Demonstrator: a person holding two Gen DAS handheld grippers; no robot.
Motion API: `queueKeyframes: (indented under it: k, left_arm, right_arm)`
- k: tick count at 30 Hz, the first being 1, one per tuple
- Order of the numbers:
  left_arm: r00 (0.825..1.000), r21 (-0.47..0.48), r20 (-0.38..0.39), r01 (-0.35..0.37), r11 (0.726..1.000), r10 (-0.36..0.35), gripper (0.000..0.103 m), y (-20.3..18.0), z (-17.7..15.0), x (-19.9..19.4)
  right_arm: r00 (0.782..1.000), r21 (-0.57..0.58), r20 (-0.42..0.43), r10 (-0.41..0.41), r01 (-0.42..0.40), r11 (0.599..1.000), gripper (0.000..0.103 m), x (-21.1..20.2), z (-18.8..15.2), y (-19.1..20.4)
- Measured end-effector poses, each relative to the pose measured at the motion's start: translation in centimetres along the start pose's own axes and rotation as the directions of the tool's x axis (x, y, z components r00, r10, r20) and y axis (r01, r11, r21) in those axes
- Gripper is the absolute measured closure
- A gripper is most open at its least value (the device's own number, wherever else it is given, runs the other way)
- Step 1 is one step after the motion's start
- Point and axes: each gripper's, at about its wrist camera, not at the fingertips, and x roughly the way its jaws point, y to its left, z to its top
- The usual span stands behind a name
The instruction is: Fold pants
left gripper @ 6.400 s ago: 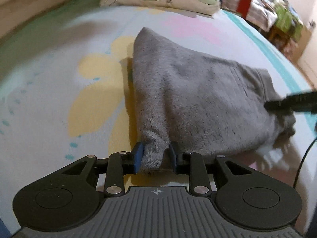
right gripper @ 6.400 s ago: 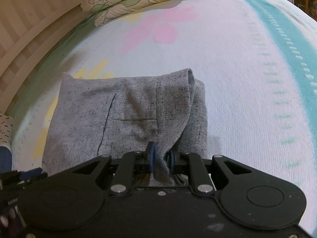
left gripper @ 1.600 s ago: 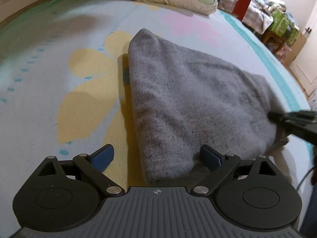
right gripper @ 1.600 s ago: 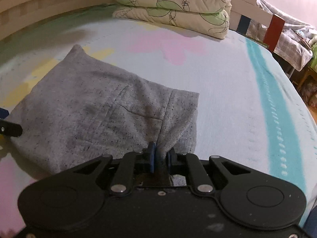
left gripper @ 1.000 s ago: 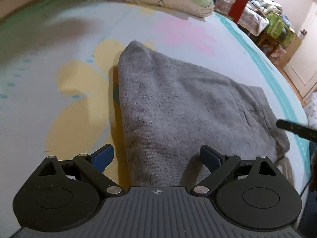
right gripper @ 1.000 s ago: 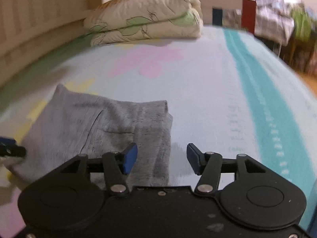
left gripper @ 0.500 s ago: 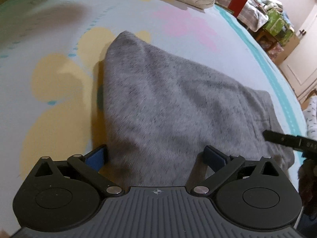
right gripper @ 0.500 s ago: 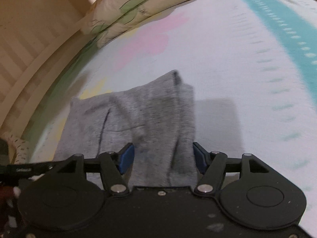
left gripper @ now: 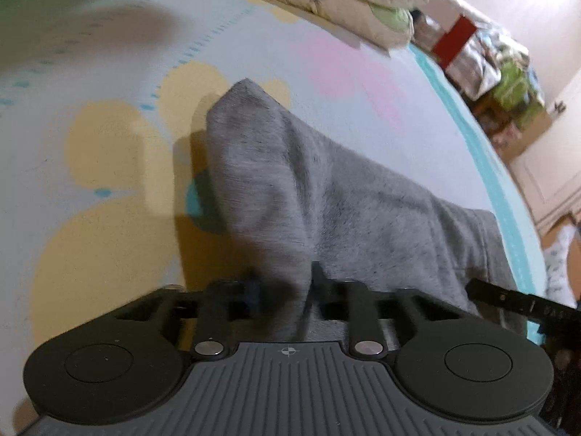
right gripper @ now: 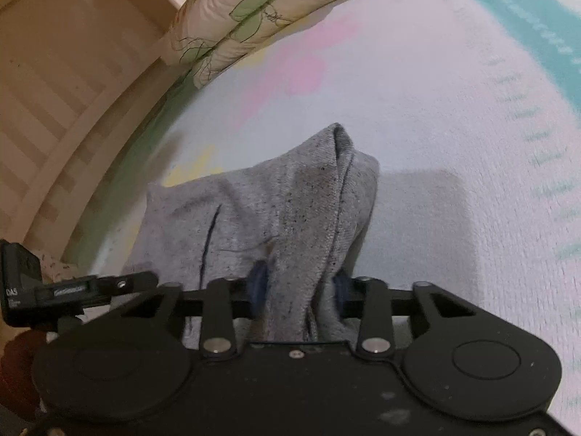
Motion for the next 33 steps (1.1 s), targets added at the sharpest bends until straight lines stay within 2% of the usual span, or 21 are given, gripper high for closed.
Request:
queueKeyframes:
  k: [2, 5, 10, 14, 19, 21, 22, 23, 24, 25, 27, 29, 31, 33]
  left_arm:
    - [0.999, 0.035, 0.038, -0.031, 0.999, 0.030, 0.088, -0.6, -0.4, -0.9]
    - [0.993, 0.133, 0.106, -0.072, 0.988, 0.058, 0.091, -2.3, -0.3, -2.6]
    - [0.984, 0.178, 0.169, -0.089, 0.980, 0.059, 0.091, -2.9, 3.0, -3.9]
    - [0.979, 0.166, 0.190, -0.102, 0.981, 0.070, 0.091, -1.8, 6.8, -3.0]
    - [0.979, 0.177, 0.171, -0.145, 0.973, 0.114, 0.090, -0.6, 9.1, -0.7]
    - [0.981, 0.155, 0.128, -0.163, 0.974, 0.143, 0.086, 0.6, 9.3, 1.2]
    - [0.981, 0.141, 0.097, -0.183, 0.973, 0.171, 0.080, 1.3, 9.1, 2.4]
    - [0.979, 0.123, 0.067, -0.199, 0.972, 0.192, 0.073, 2.1, 8.8, 3.3]
    - [0.979, 0.092, 0.056, -0.203, 0.975, 0.198, 0.072, 3.1, 8.3, 3.8]
    - [0.979, 0.055, 0.066, -0.198, 0.979, 0.195, 0.072, 3.9, 7.8, 3.8]
    - [0.978, 0.001, 0.094, -0.185, 0.983, 0.184, 0.071, 4.8, 7.0, 2.9]
    - [0.969, -0.010, 0.124, -0.215, 0.977, 0.215, 0.072, 4.5, 6.7, 1.6]
    - [0.950, 0.003, 0.184, -0.257, 0.966, 0.252, 0.074, 3.6, 6.3, -0.4]
    - [0.941, 0.042, 0.229, -0.265, 0.963, 0.249, 0.074, 2.4, 5.5, -2.0]
  right_arm:
    - [0.999, -0.061, 0.013, -0.034, 0.035, 0.998, 0.075, -0.5, 0.2, 1.6]
    - [0.997, -0.141, 0.058, -0.052, 0.060, 0.988, 0.077, -1.8, 0.7, 4.2]
    - [0.993, -0.217, 0.112, -0.029, 0.053, 0.975, 0.078, -2.7, 3.3, 7.1]
    - [0.991, -0.212, 0.134, -0.010, 0.039, 0.976, 0.078, -0.8, 6.5, 7.7]
    - [0.992, -0.195, 0.129, -0.006, 0.031, 0.980, 0.077, 3.7, 9.5, 7.7]
    - [0.993, -0.190, 0.119, -0.015, 0.038, 0.981, 0.077, 5.5, 10.2, 7.3]
    - [0.993, -0.189, 0.113, -0.035, 0.056, 0.980, 0.076, 6.7, 10.4, 6.8]
    - [0.992, -0.183, 0.108, -0.070, 0.089, 0.979, 0.072, 7.7, 10.4, 6.2]
    - [0.989, -0.175, 0.097, -0.113, 0.129, 0.976, 0.067, 8.7, 10.5, 5.7]
    - [0.983, -0.164, 0.082, -0.164, 0.176, 0.971, 0.064, 9.6, 10.4, 4.8]
    - [0.982, -0.124, 0.081, -0.169, 0.178, 0.976, 0.053, 10.0, 10.2, 3.1]
    - [0.983, -0.119, 0.094, -0.158, 0.169, 0.978, 0.053, 9.3, 10.1, 2.8]
    - [0.979, -0.155, 0.115, -0.168, 0.185, 0.971, 0.053, 8.3, 9.9, 3.3]
    - [0.968, -0.186, 0.167, -0.189, 0.220, 0.958, 0.053, 6.8, 9.9, 4.3]
